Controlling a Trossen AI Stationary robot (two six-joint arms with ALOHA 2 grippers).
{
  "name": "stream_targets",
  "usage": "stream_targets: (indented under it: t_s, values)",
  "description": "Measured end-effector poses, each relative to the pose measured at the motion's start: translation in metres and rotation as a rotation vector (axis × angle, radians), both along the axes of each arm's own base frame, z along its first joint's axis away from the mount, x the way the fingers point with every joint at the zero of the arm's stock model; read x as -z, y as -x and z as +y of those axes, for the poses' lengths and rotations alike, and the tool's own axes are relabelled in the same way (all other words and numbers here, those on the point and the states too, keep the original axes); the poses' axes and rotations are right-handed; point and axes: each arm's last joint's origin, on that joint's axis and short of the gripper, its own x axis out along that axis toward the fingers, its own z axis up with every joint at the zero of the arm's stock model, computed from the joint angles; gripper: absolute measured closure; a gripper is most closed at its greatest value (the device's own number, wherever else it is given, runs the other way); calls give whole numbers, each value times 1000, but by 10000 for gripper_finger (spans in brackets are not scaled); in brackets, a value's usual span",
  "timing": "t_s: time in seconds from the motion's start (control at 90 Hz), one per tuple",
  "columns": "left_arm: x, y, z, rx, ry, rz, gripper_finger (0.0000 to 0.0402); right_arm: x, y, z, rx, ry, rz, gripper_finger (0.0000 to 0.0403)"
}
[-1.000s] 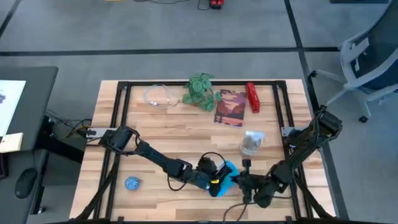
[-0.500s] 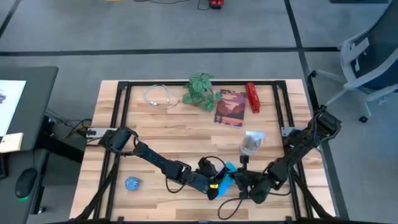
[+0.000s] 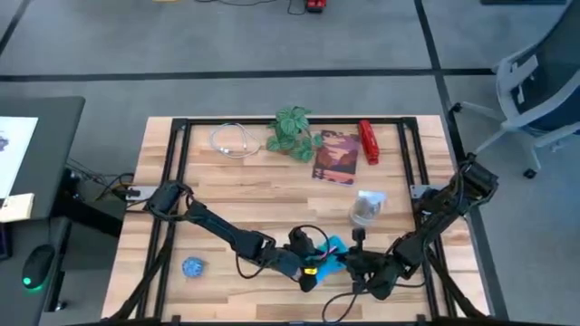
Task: Apply microfiber cloth
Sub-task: Wipe the back and front of the pink cellphone with the blue microfiber cloth
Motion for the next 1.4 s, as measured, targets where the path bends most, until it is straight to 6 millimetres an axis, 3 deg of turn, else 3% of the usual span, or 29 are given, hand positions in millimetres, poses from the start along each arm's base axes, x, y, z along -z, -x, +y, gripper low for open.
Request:
stream_targets:
  t_s: [0.178, 0.356, 0.489, 0.7, 0.811, 0.933, 1.067, 1.211, 1.4]
  values:
    - [6, 5, 0, 30, 50, 98, 261, 0, 0, 0, 5, -6, -3, 403]
    - [8, 7, -4, 35, 69, 113, 265, -2, -7, -4, 63, -31, -57, 403]
    - [11, 9, -7, 52, 72, 132, 293, -6, -13, -8, 122, -26, -120, 403]
    - [12, 11, -7, 24, 80, 138, 380, -12, -19, -8, 132, 15, -198, 403]
    - [11, 9, -5, 7, 71, 125, 387, -17, -22, -5, 91, 44, -226, 403]
    - [10, 7, -3, 17, 57, 113, 385, -8, -28, 1, 46, 129, -236, 403]
    - [14, 6, -1, 27, 33, 122, 391, 15, -32, 5, 5, 221, -185, 403]
    - [15, 7, 0, 10, 39, 134, 393, 28, -23, 11, 17, 362, -156, 403]
    - [14, 7, -1, 5, 49, 129, 393, 28, -6, 13, 46, 523, -145, 403]
